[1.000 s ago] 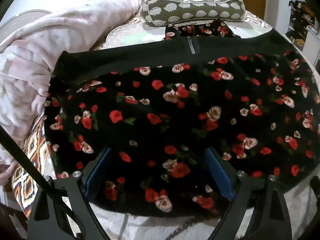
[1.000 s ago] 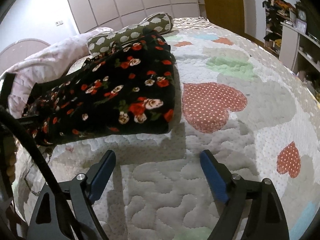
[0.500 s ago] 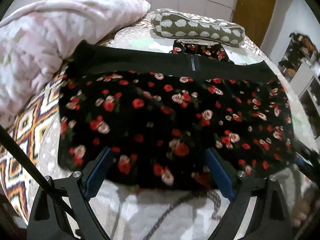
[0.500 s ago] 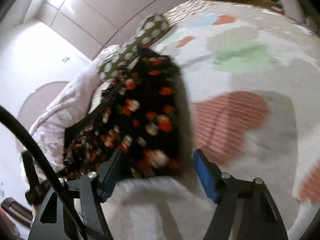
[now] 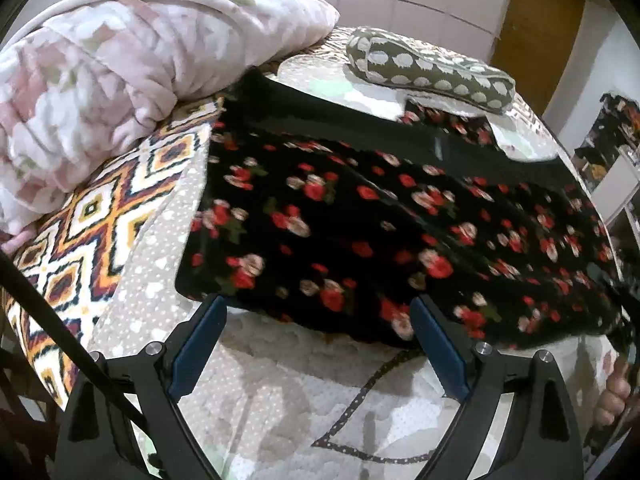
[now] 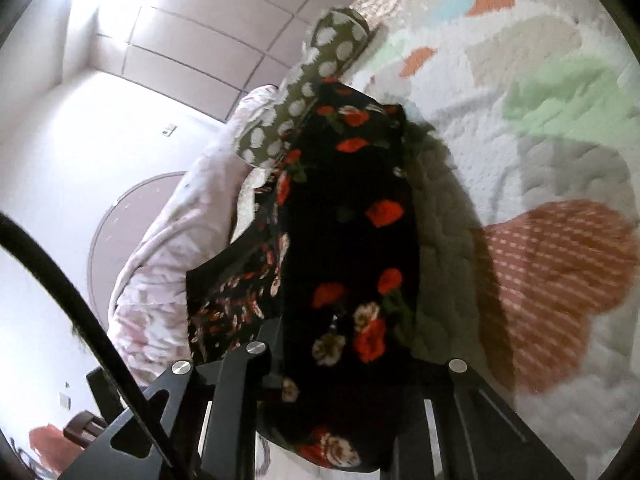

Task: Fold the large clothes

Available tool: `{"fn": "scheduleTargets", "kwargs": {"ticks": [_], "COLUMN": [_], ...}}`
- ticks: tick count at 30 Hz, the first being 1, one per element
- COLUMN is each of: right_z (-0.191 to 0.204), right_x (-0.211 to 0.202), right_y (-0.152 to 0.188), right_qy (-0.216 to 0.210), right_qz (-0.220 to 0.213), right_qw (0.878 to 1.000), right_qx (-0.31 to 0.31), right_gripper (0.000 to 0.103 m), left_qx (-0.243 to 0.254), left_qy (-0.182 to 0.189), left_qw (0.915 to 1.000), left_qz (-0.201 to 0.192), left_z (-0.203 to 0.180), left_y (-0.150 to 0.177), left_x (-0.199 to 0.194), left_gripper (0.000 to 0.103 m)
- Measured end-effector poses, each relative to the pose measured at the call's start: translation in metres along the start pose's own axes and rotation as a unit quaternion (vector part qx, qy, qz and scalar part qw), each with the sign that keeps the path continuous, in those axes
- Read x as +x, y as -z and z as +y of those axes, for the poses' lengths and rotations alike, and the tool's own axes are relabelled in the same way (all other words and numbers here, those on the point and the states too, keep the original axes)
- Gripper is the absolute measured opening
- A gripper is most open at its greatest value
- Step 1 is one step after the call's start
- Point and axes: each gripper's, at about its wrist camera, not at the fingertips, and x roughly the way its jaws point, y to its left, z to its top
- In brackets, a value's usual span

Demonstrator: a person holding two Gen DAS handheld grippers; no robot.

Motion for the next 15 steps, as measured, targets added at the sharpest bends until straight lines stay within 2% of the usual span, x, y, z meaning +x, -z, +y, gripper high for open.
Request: {"fn": "scheduleTargets", "kwargs": {"ticks": [5, 8, 13, 15], "right_z": [-0.019, -0.038, -0.033, -0.029], "right_x": [-0.032, -0.037, -0.036, -0.038], "right_y": [0.015, 0.025, 0.028, 0.026], "right_qy": [-0.001, 0.008, 0.026, 0.042], "right_qz": [-0.012, -0.007, -0.005, -0.002], "right_qw": [1.000, 0.999, 0.999, 0.999], "right_qx": [0.020, 0.040, 0.025, 0.009], "right_gripper": [0.020, 0.020, 0.021, 0.022], "left_qx": [0.008, 0.027, 0.087, 0.118], "left_qy": [0.003, 0.003, 0.005, -0.020], "left_qw": [0.9999, 0.9996, 0.9961, 0.9927], "left_qz": [-0.007, -0.011, -0.017, -0.015], "left_z": [-0.005, -0.019, -0.064, -0.085], "left_y": [-0.002, -0.009, -0.022, -0.025], "left_x": [-0.008, -0.006, 0.011, 0.028], "left_gripper": [0.093, 0.093, 0.093, 0.092]}}
